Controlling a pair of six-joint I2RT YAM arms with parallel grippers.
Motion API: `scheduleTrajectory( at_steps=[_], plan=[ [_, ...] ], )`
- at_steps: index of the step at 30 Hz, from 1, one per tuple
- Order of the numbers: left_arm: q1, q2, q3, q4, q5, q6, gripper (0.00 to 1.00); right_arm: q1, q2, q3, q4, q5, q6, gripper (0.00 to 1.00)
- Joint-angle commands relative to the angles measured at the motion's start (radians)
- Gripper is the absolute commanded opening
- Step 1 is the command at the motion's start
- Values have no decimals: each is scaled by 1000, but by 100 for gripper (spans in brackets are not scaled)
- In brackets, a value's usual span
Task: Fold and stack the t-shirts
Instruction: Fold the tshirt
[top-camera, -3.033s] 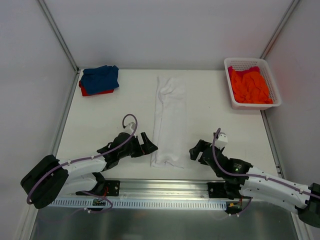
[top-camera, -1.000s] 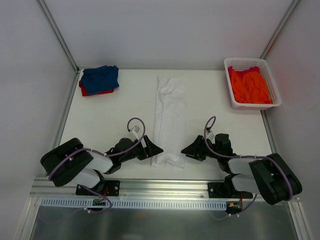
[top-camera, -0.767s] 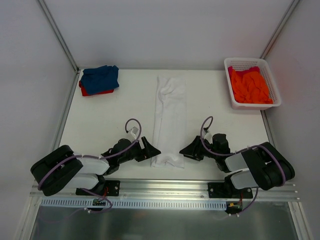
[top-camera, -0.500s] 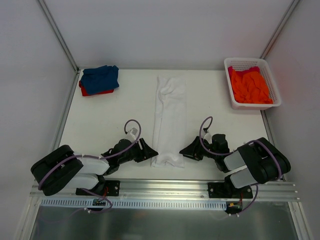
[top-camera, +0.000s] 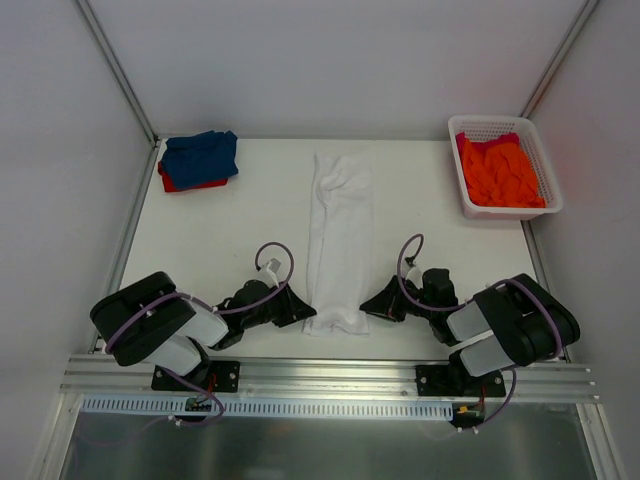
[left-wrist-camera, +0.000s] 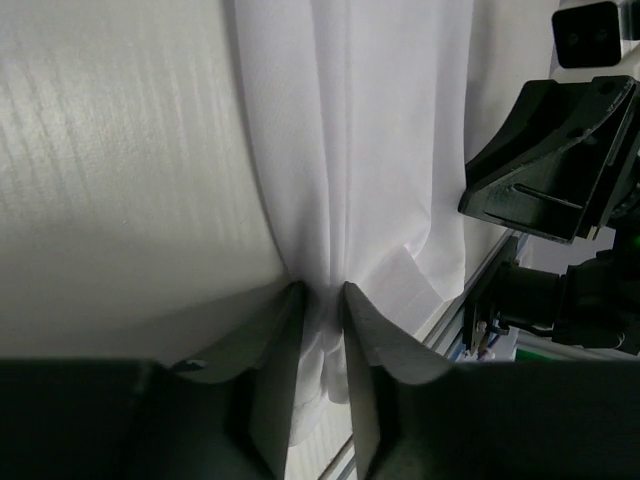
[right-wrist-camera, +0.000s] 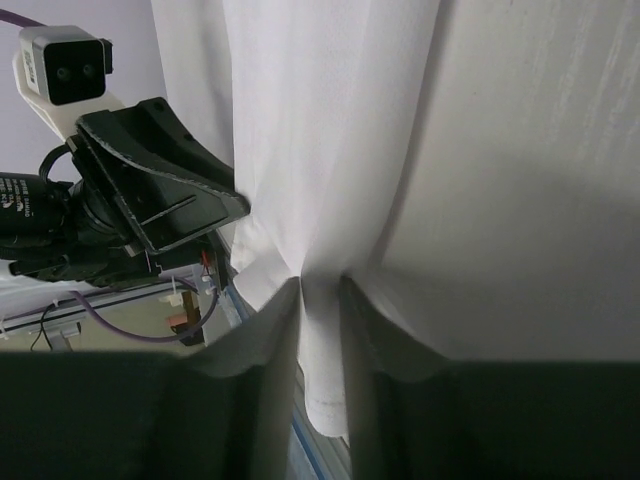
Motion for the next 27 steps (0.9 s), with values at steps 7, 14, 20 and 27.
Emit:
scheduleTrajectory(
  at_steps=[7, 14, 20, 27],
  plan=[
    [-21, 54, -34, -239, -10, 40, 0, 12, 38, 2, 71, 3, 7, 0],
    [-24, -8, -14, -294, -13, 46, 0, 14, -16, 2, 49, 4, 15, 0],
    [-24, -189, 41, -479, -60, 84, 0, 23, -242, 42, -208, 30, -26, 0],
    [-24, -370, 145, -705, -123, 130, 0, 24, -554, 186, -721, 142, -190, 0]
  ],
)
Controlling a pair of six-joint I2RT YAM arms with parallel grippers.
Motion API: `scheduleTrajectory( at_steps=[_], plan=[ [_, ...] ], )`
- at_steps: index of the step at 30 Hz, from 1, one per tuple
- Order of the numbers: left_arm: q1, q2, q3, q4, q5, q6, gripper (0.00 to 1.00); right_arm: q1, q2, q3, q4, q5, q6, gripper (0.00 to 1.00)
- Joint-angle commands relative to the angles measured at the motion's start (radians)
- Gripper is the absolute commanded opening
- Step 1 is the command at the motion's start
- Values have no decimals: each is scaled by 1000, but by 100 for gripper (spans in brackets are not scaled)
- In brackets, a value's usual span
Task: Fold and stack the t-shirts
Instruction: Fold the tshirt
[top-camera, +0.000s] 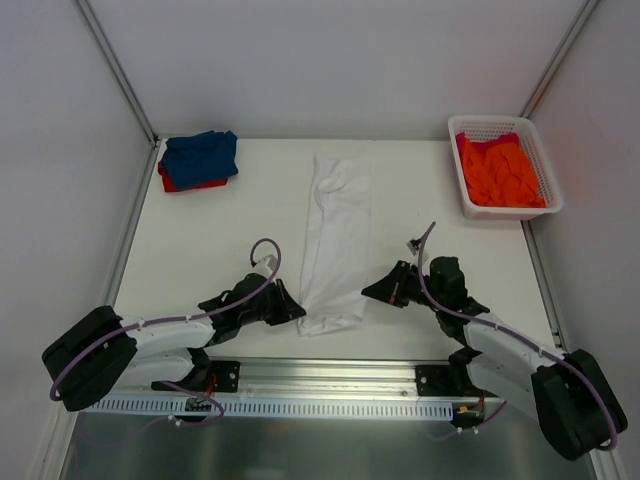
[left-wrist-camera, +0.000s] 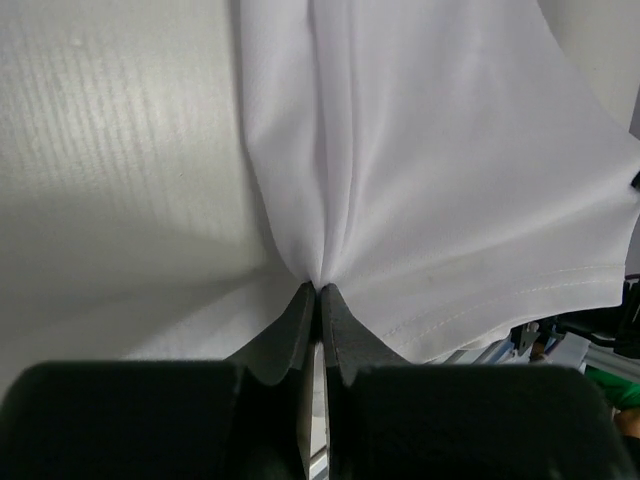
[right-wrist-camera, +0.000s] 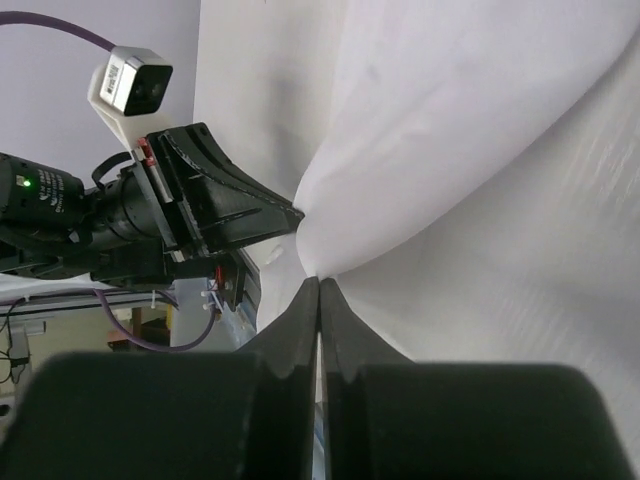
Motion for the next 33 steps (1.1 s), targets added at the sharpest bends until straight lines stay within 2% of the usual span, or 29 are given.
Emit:
scheduleTrajectory(
  at_steps=[1, 16, 33],
  plan=[
    [-10, -54, 77, -186, -79, 68, 0, 0, -93, 94, -282, 73, -108, 0],
    [5, 76, 293, -207, -84, 161, 0, 0, 14, 195, -299, 91, -157, 0],
    [121, 128, 480, -251, -62, 295, 0, -62, 158, 397, -346, 87, -239, 0]
  ],
)
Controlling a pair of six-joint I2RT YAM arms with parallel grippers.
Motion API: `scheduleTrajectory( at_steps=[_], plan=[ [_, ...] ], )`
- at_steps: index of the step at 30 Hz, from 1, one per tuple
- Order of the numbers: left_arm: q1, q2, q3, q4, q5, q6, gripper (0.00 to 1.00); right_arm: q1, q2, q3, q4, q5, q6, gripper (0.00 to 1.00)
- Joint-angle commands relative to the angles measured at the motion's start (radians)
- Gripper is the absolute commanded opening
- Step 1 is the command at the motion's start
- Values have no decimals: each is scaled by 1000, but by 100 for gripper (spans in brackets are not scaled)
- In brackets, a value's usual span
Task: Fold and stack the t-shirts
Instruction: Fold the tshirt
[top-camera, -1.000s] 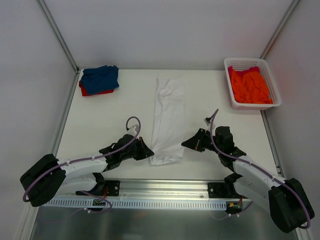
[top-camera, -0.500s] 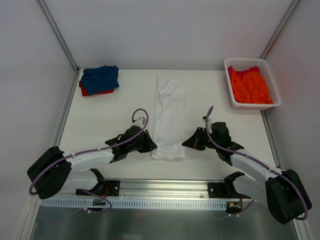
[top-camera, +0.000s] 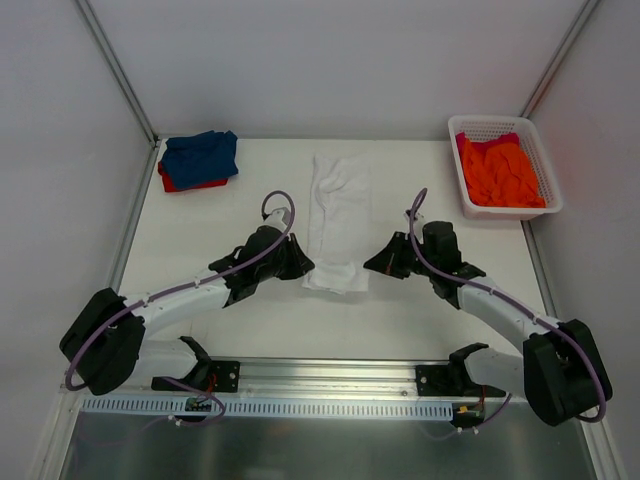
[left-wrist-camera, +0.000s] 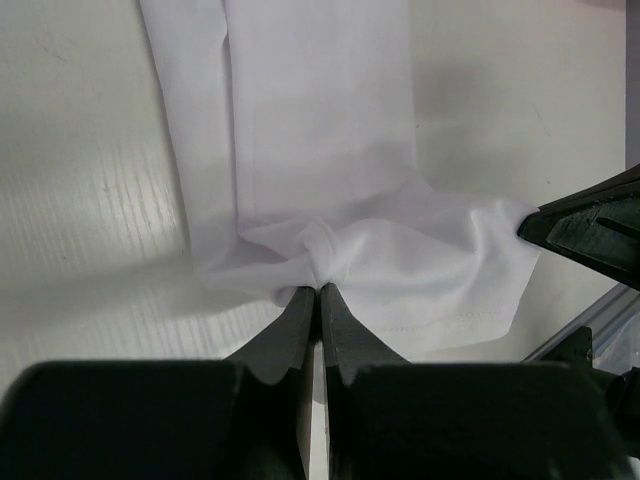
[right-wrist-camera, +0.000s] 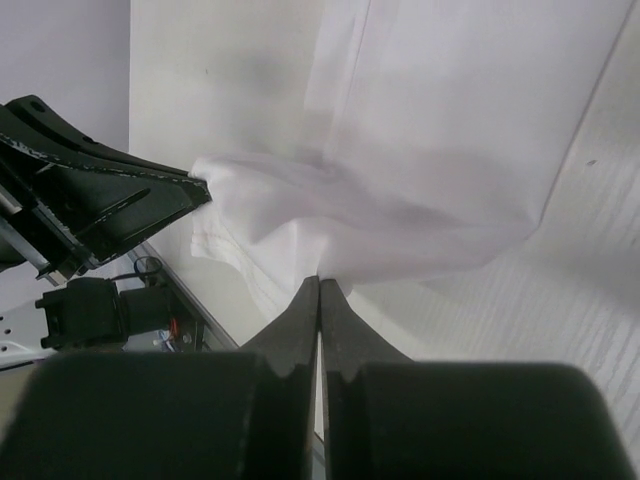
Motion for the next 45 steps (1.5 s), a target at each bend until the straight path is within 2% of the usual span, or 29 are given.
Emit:
scheduleTrajectory(
  at_steps=[1, 10, 22, 31, 45],
  plan=[
    [31, 25, 68, 0, 5, 63, 0, -34, 40, 78, -7, -8, -39, 0],
    [117, 133, 211, 2, 91, 134, 0, -103, 161, 225, -23, -41, -82, 0],
    [217, 371, 444, 5, 196, 180, 0, -166, 413, 430, -23, -95, -102, 0],
    [271, 556, 554, 20, 267, 184, 0, -184, 575, 517, 8, -107, -86, 0],
    [361, 720, 721, 17, 350, 188, 0, -221, 762, 683, 20, -129, -57, 0]
  ],
)
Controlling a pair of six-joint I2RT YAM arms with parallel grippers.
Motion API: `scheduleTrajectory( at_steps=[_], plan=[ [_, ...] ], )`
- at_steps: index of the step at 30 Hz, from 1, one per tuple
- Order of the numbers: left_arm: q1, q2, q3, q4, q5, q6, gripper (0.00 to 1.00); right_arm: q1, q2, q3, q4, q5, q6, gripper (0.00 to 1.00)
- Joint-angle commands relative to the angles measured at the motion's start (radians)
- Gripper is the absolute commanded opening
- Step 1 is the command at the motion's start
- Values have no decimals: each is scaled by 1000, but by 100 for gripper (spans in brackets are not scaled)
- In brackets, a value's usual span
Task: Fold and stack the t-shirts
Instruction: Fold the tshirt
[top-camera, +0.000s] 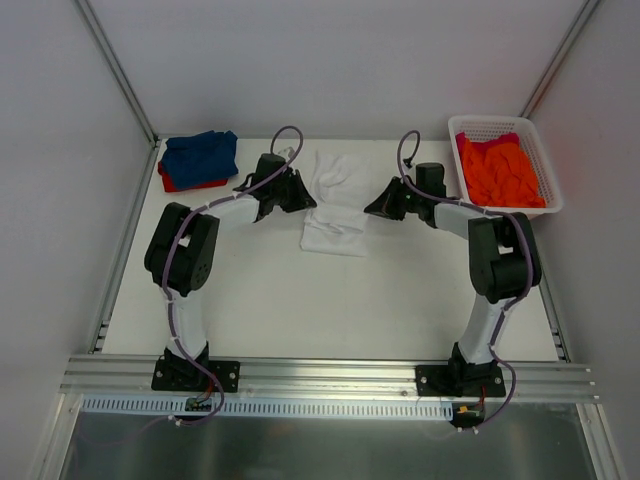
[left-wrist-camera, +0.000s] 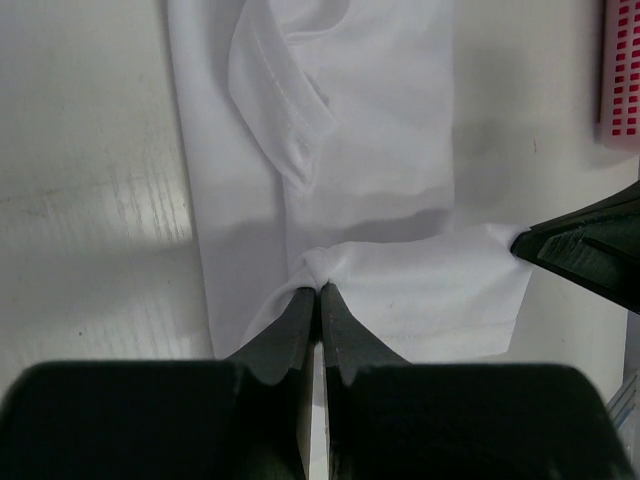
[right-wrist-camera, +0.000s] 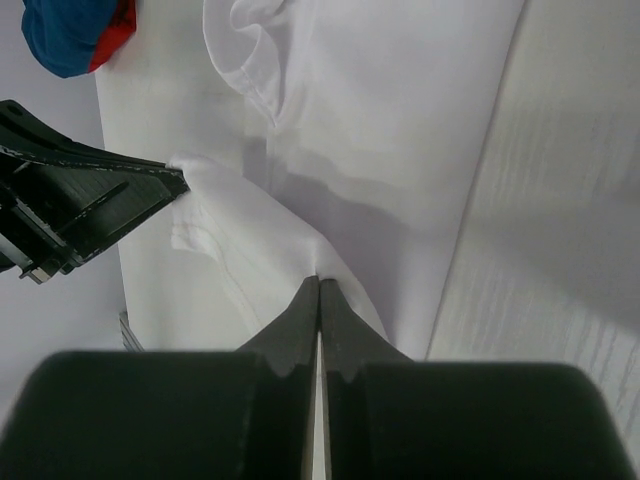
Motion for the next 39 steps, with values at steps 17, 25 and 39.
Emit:
scheduleTrajectory(
  at_steps=[17, 25, 39],
  plan=[
    [57, 191, 228, -37, 136, 5, 99, -40, 108, 120, 23, -27, 20, 37],
    [86, 97, 140, -40, 102, 20, 99, -57, 19, 128, -109, 99, -78, 38],
    [86, -219, -180, -42, 60, -6, 99, 38, -280, -70, -172, 171, -109, 28]
  ],
)
